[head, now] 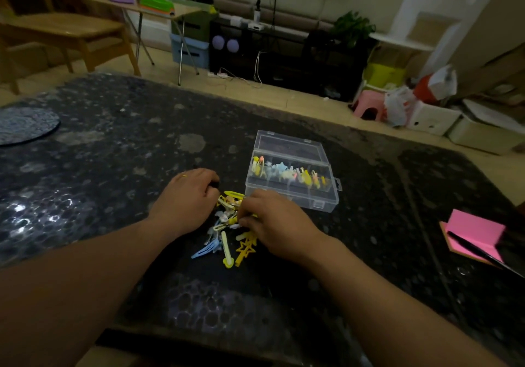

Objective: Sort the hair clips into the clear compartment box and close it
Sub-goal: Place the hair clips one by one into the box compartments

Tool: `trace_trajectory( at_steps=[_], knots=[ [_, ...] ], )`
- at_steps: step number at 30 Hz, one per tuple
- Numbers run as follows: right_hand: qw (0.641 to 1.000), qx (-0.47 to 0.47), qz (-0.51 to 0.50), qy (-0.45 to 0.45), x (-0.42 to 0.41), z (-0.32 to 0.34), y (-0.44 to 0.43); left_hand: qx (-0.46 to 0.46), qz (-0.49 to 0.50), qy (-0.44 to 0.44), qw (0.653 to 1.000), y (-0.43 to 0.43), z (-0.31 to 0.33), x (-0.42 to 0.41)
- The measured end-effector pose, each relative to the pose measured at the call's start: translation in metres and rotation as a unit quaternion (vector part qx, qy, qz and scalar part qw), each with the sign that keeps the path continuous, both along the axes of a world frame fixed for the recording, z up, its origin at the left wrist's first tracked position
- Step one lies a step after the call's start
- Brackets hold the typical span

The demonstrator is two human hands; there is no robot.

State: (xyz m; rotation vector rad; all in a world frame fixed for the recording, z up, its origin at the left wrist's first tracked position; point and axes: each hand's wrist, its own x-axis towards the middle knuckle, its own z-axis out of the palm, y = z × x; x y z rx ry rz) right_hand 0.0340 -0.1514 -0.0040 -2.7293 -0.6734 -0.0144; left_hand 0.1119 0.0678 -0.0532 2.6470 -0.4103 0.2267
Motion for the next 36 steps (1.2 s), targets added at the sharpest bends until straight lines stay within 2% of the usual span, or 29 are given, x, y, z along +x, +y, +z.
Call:
trace_trajectory(
  at_steps=[9, 15, 20, 22, 24, 28, 29, 30, 31, 33, 34, 36],
  knots=[
    [0.999, 0.018, -0.02, -0.023, -0.002, -0.003, -0.002, -0.004, 0.0, -0.001, 1.0, -0.001, 0.002, -0.002],
    [0.999, 0.026, -0.035, 0.011, -0.013, 0.0, -0.008, -0.002, -0.003, -0.004, 1.0, 0.001, -0.001, -0.001],
    [0.984, 0.134, -0.098, 0.065, -0.014, 0.006, -0.019, -0.001, 0.0, -0.003, 1.0, 0.0, 0.001, -0.002],
    [0.948, 0.225, -0.154, 0.164, -0.012, 0.007, -0.021, -0.004, -0.001, 0.0, 1.0, 0.0, 0.002, -0.003],
    [0.869, 0.357, -0.211, 0.271, -0.01, 0.008, -0.02, -0.007, -0.002, -0.001, 1.0, 0.0, 0.002, -0.004],
    [0.704, 0.548, -0.275, 0.359, -0.004, 0.013, -0.02, -0.008, -0.001, -0.007, 1.0, 0.0, 0.003, -0.004],
    [0.679, 0.569, -0.268, 0.378, -0.004, 0.015, -0.019, -0.008, -0.002, -0.007, 1.0, -0.001, 0.004, -0.004],
    [0.67, 0.575, -0.254, 0.395, -0.006, 0.018, -0.017, -0.008, -0.003, -0.007, 1.0, -0.001, 0.004, -0.004],
    [0.677, 0.565, -0.238, 0.407, -0.007, 0.021, -0.015, -0.009, -0.003, -0.007, 1.0, -0.001, 0.004, -0.004],
    [0.725, 0.513, -0.217, 0.405, -0.007, 0.029, -0.014, -0.01, -0.003, -0.011, 1.0, -0.001, 0.003, -0.003],
    [0.753, 0.487, -0.218, 0.386, -0.005, 0.034, -0.017, -0.011, -0.003, -0.015, 1.0, -0.001, 0.002, -0.003],
    [0.784, 0.466, -0.241, 0.332, 0.007, 0.044, -0.03, -0.012, 0.001, -0.021, 1.0, -0.002, 0.001, -0.003]
  ],
)
